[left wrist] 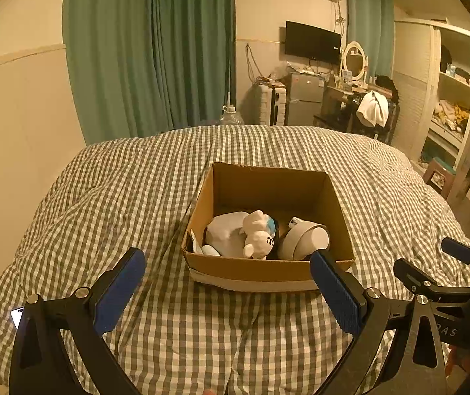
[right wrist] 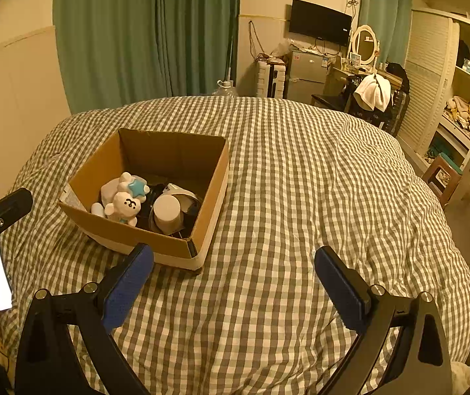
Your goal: Organize objects
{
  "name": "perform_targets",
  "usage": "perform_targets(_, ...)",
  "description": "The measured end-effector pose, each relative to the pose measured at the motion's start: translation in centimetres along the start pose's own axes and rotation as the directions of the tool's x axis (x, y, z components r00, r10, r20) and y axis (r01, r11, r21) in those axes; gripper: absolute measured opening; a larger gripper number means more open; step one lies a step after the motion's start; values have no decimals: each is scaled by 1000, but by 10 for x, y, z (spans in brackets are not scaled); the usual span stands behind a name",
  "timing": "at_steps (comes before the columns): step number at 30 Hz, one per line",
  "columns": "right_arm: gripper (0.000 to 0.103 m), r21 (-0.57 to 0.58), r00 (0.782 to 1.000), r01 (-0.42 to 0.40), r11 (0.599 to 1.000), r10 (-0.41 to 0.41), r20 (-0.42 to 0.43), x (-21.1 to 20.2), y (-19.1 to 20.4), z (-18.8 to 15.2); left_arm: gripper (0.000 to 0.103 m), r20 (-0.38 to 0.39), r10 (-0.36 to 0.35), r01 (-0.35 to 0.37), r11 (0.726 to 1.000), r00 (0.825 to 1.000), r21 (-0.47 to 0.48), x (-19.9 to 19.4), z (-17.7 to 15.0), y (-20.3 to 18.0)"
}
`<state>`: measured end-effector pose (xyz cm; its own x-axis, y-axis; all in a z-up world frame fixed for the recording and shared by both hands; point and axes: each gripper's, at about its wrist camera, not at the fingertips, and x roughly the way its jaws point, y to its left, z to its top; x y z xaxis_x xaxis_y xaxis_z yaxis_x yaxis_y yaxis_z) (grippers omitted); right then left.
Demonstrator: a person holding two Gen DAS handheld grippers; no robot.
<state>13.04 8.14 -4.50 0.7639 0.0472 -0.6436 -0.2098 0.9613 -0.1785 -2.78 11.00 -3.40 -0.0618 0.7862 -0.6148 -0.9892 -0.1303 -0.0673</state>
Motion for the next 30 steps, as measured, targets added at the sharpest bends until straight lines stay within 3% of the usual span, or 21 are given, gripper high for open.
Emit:
perform_targets(15,99,-14,1000,-5,1000,5,2,-8,0,-3,103,4,-16,16,1000,1000,-5,-6,-1,-5)
perform_targets(19,99,-25,1000,-2,1000,2,6,-11,0,-4,103,5,19,-19,1000,1000,-6,-6,0,-3)
perform_targets(30,99,-45,1000,-6,999,7,10,-10,4,3,103,0,30,-30,1000,1000,3,-3,1,1)
